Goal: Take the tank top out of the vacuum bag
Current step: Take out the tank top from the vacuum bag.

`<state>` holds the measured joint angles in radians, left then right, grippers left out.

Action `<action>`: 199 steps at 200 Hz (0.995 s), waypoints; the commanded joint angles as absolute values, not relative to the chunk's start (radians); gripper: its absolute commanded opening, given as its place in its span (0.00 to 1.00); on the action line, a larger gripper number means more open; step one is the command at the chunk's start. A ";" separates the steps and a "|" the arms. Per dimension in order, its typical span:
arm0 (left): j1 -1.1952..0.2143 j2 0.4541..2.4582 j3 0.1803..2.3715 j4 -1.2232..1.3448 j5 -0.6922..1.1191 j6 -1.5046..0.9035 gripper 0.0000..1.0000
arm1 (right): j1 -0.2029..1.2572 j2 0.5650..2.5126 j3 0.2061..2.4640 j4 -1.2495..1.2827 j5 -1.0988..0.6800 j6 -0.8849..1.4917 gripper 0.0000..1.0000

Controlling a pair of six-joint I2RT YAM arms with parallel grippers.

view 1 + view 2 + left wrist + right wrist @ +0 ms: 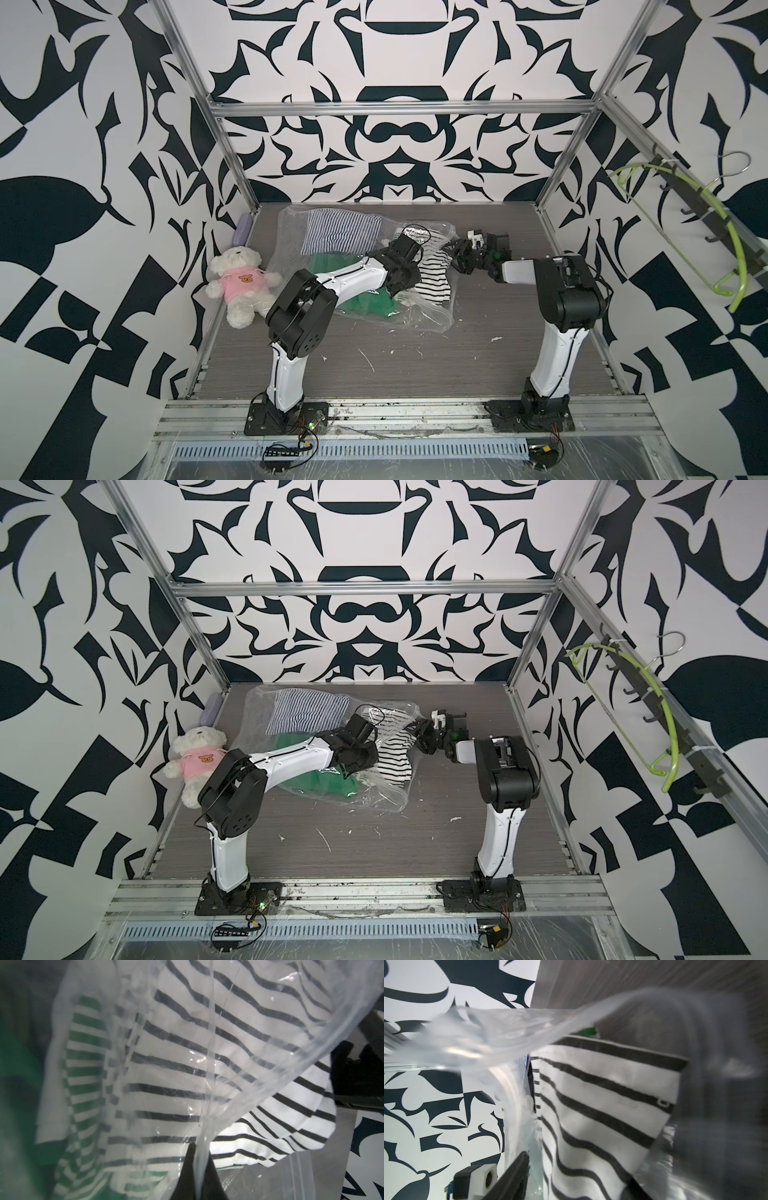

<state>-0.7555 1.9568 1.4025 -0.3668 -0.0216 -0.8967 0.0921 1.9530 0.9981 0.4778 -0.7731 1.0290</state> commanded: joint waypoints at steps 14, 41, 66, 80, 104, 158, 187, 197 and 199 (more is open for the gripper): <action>-0.748 1.928 1.380 -0.395 -0.032 -0.882 0.00 | 0.097 1.918 0.960 0.594 -0.808 1.051 0.56; -0.747 1.937 1.383 -0.394 -0.025 -0.882 0.00 | 0.103 1.923 0.975 0.643 -0.840 1.068 0.52; -0.747 1.942 1.388 -0.395 -0.026 -0.882 0.00 | 0.135 1.921 1.042 0.519 -0.849 0.964 0.52; -0.747 1.944 1.390 -0.395 -0.025 -0.883 0.00 | 0.166 1.911 1.090 0.398 -0.834 0.869 0.52; -0.747 1.946 1.390 -0.397 -0.026 -0.881 0.00 | 0.216 1.880 1.176 0.111 -0.705 0.663 0.51; -0.747 1.950 1.391 -0.397 -0.029 -0.878 0.00 | 0.218 1.924 1.220 -0.067 -0.589 0.605 0.52; -0.747 1.946 1.389 -0.397 -0.034 -0.880 0.00 | 0.218 1.918 1.216 -0.077 -0.579 0.598 0.53; -0.747 1.945 1.387 -0.394 -0.035 -0.880 0.00 | 0.218 1.914 1.218 -0.081 -0.578 0.593 0.47; -0.747 1.944 1.387 -0.393 -0.036 -0.880 0.00 | 0.219 1.913 1.218 -0.081 -0.579 0.592 0.45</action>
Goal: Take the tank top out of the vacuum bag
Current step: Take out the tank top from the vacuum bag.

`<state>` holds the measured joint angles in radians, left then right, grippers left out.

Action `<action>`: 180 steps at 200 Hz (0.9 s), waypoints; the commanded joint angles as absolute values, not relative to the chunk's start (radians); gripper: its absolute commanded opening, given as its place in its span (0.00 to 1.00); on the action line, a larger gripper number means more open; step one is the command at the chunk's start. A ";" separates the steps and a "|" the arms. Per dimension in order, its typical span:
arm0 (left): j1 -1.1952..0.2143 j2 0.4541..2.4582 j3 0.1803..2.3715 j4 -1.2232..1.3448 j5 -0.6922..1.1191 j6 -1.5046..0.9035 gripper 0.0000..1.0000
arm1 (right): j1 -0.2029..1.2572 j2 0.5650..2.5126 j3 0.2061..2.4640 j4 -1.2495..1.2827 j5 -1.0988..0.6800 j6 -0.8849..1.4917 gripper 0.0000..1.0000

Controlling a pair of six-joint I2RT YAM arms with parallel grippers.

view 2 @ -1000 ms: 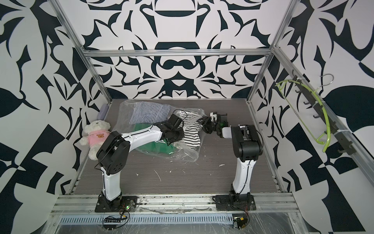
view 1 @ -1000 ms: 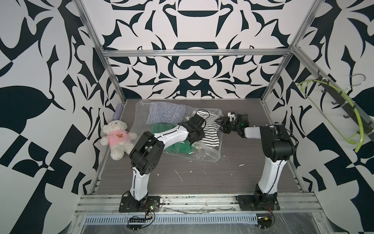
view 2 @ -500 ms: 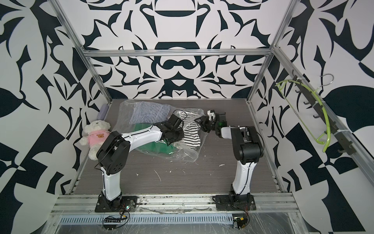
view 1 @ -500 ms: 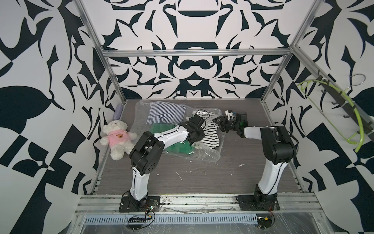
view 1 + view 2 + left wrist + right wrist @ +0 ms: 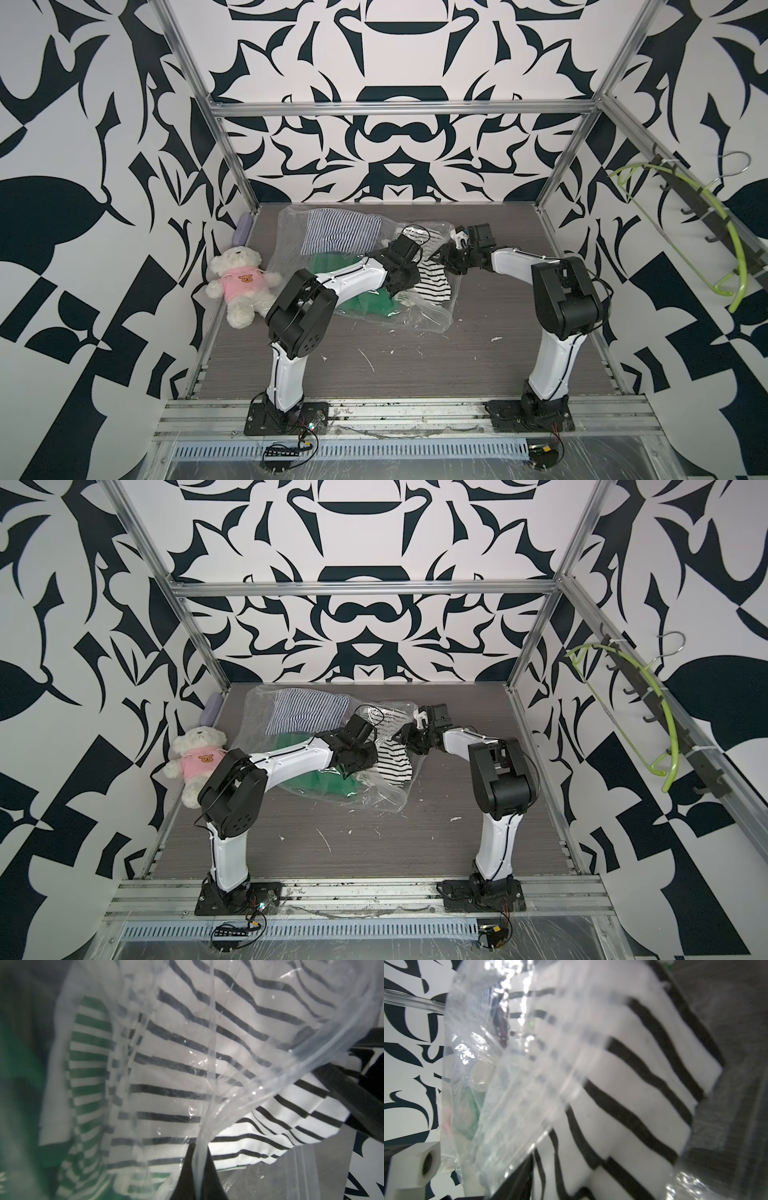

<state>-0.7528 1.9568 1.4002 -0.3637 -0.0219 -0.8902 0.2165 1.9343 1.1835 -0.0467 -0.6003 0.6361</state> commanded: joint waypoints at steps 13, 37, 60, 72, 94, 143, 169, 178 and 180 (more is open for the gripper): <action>-0.747 1.948 1.389 -0.393 -0.034 -0.879 0.00 | 0.219 1.907 1.222 -0.070 -0.606 0.591 0.26; -0.747 1.953 1.391 -0.393 -0.034 -0.881 0.00 | 0.225 1.886 1.224 -0.024 -0.657 0.599 0.00; -0.746 1.944 1.390 -0.394 -0.045 -0.884 0.00 | 0.229 1.848 1.216 -0.027 -0.621 0.582 0.00; -0.744 1.940 1.390 -0.396 -0.057 -0.887 0.00 | 0.229 1.816 1.204 -0.041 -0.570 0.568 0.00; -0.733 1.932 1.383 -0.398 -0.067 -0.900 0.00 | 0.229 1.759 1.163 -0.061 -0.489 0.545 0.00; -0.702 1.913 1.354 -0.395 -0.080 -0.913 0.00 | 0.216 1.620 1.049 -0.087 -0.330 0.573 0.00; -0.694 1.907 1.343 -0.397 -0.081 -0.913 0.00 | 0.169 1.555 0.984 -0.085 -0.298 0.621 0.00; -0.692 1.907 1.339 -0.396 -0.082 -0.912 0.00 | 0.151 1.535 0.967 -0.095 -0.285 0.632 0.00; -0.692 1.906 1.338 -0.396 -0.082 -0.913 0.00 | 0.147 1.530 0.965 -0.097 -0.283 0.633 0.00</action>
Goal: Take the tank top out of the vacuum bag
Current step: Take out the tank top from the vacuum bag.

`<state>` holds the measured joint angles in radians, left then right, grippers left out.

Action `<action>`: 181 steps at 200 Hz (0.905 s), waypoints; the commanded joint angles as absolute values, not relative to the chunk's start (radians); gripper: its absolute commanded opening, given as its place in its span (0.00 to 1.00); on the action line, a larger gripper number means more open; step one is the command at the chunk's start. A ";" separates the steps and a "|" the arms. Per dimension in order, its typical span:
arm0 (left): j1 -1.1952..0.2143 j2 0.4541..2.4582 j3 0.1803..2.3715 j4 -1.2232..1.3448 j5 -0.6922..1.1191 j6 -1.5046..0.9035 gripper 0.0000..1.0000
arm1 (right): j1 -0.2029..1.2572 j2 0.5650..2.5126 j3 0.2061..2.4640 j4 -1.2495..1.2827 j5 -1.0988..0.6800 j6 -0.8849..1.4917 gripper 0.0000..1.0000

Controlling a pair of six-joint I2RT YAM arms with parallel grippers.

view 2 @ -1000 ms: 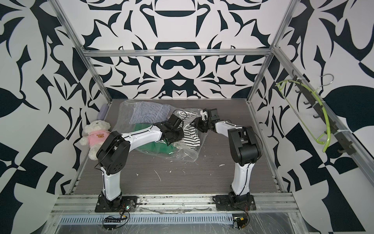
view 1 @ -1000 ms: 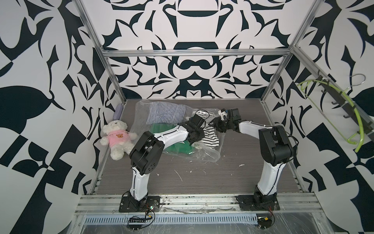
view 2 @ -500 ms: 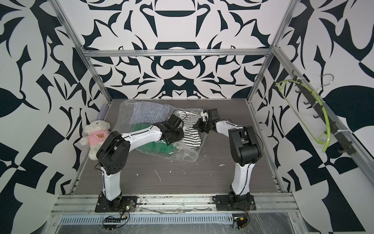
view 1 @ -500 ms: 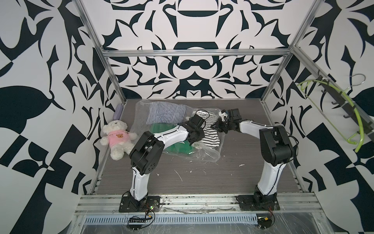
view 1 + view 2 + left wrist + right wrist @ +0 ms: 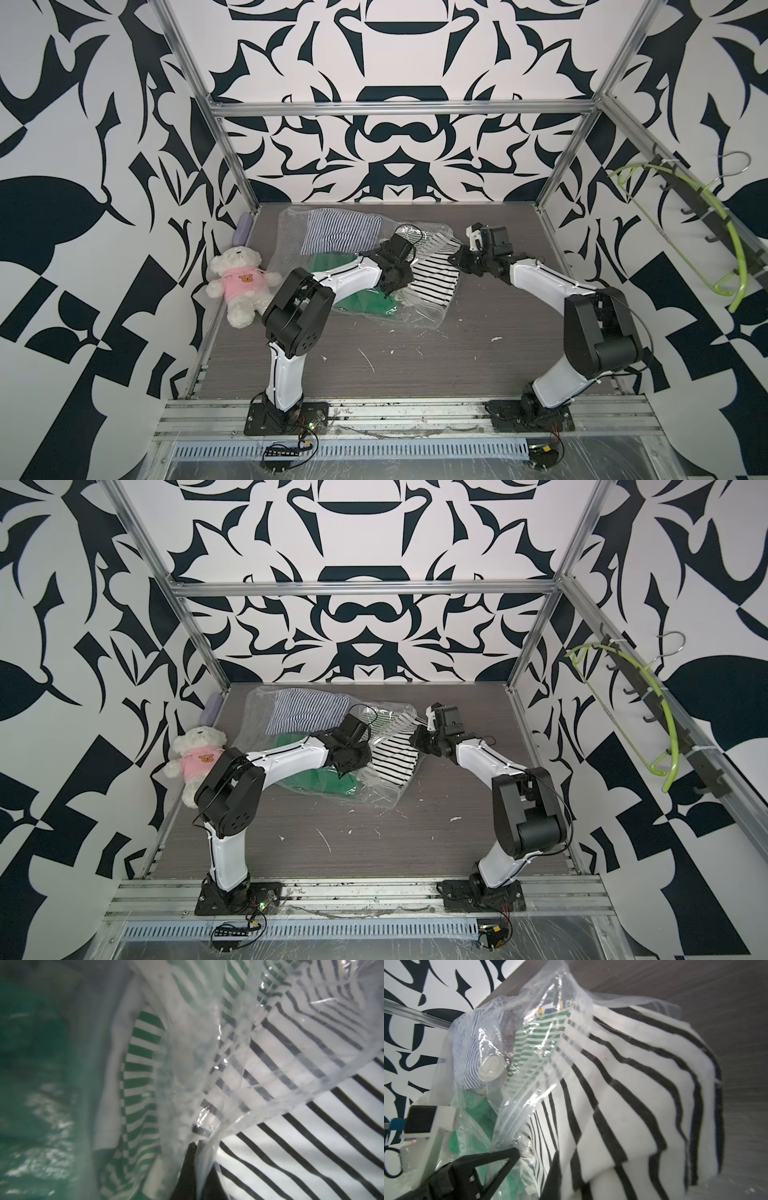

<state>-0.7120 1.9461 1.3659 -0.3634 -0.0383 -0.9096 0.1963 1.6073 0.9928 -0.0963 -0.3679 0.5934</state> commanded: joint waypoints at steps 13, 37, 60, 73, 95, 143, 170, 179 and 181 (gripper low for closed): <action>-0.690 1.905 1.335 -0.394 -0.081 -0.912 0.00 | 0.120 1.507 0.948 -0.111 -0.273 0.637 0.00; -0.687 1.907 1.333 -0.393 -0.080 -0.910 0.00 | 0.063 1.477 0.920 -0.138 -0.268 0.650 0.00; -0.684 1.907 1.330 -0.395 -0.083 -0.909 0.00 | 0.005 1.447 0.884 -0.156 -0.259 0.675 0.00; -0.680 1.906 1.328 -0.396 -0.085 -0.908 0.00 | -0.021 1.428 0.864 -0.174 -0.230 0.689 0.00; -0.672 1.899 1.318 -0.396 -0.089 -0.909 0.00 | -0.063 1.392 0.822 -0.189 -0.192 0.710 0.00; -0.651 1.885 1.300 -0.394 -0.095 -0.905 0.00 | -0.141 1.340 0.736 -0.239 -0.108 0.758 0.00; -0.642 1.881 1.291 -0.391 -0.095 -0.905 0.00 | -0.160 1.325 0.704 -0.263 -0.101 0.759 0.00; -0.642 1.878 1.284 -0.385 -0.094 -0.903 0.00 | -0.161 1.310 0.695 -0.280 -0.091 0.758 0.00; -0.641 1.877 1.282 -0.383 -0.094 -0.902 0.00 | -0.161 1.306 0.692 -0.282 -0.091 0.757 0.00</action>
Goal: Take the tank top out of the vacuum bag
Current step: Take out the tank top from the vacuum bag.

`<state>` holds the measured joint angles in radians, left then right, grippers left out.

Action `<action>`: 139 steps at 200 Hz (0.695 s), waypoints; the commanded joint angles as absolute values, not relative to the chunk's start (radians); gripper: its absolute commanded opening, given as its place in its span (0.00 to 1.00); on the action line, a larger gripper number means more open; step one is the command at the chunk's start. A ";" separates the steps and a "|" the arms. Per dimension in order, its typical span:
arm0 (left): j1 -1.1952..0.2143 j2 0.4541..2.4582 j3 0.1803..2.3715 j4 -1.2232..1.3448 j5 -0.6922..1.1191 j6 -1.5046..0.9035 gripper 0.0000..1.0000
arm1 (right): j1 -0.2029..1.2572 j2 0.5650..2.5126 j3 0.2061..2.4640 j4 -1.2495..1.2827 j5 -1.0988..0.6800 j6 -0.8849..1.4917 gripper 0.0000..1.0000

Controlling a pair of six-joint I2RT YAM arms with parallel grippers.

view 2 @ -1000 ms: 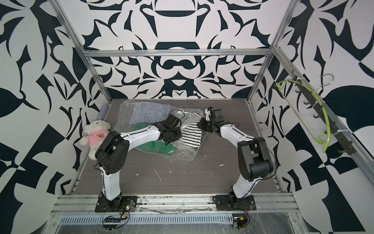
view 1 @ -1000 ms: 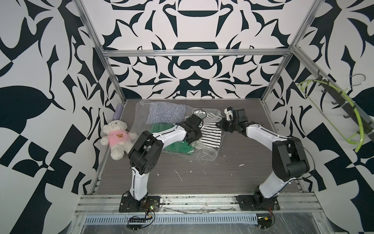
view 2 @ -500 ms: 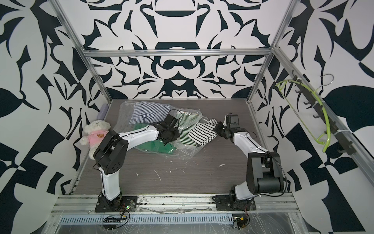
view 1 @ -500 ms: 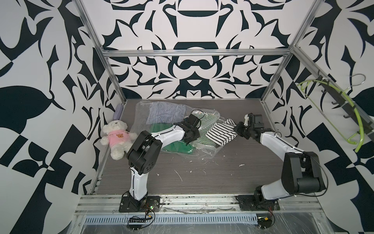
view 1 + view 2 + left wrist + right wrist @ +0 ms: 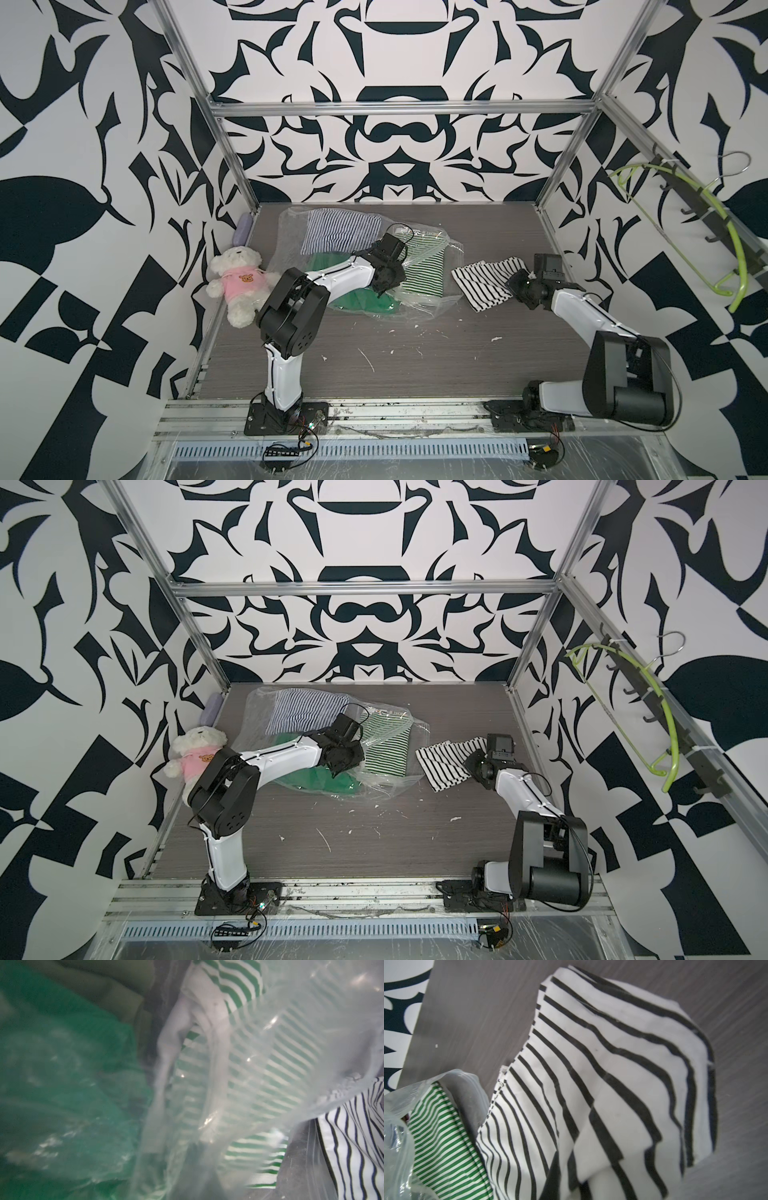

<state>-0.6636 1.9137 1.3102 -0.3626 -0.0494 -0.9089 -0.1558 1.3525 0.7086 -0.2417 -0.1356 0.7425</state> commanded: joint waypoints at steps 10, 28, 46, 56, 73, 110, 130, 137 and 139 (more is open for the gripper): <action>-0.640 1.875 1.275 -0.375 -0.092 -0.897 0.00 | -0.160 1.282 0.679 -0.293 -0.086 0.751 0.00; -0.640 1.871 1.261 -0.359 -0.083 -0.893 0.00 | -0.160 1.222 0.675 -0.350 -0.090 0.723 0.40; -0.640 1.871 1.252 -0.342 -0.069 -0.893 0.00 | -0.160 1.115 0.666 -0.445 -0.077 0.710 0.71; -0.640 1.871 1.252 -0.339 -0.062 -0.890 0.00 | -0.160 1.035 0.661 -0.527 -0.043 0.717 0.75; -0.640 1.870 1.258 -0.332 -0.056 -0.884 0.00 | -0.160 0.885 0.643 -0.650 0.000 0.746 0.75; -0.640 1.867 1.264 -0.311 -0.047 -0.873 0.00 | -0.150 0.799 0.647 -0.726 -0.144 0.695 0.74; -0.640 1.867 1.277 -0.319 -0.036 -0.866 0.00 | -0.134 0.838 0.671 -0.707 -0.198 0.656 0.72; -0.641 1.866 1.280 -0.320 -0.035 -0.863 0.00 | -0.129 0.860 0.680 -0.689 -0.224 0.640 0.72; -0.641 1.865 1.280 -0.318 -0.035 -0.862 0.00 | -0.128 0.868 0.681 -0.684 -0.231 0.637 0.72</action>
<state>-0.6540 1.8969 1.2694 -0.3138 -0.0326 -0.8845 -0.1448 0.8101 0.6441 -0.6777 -0.1368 0.7013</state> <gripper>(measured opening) 0.065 0.723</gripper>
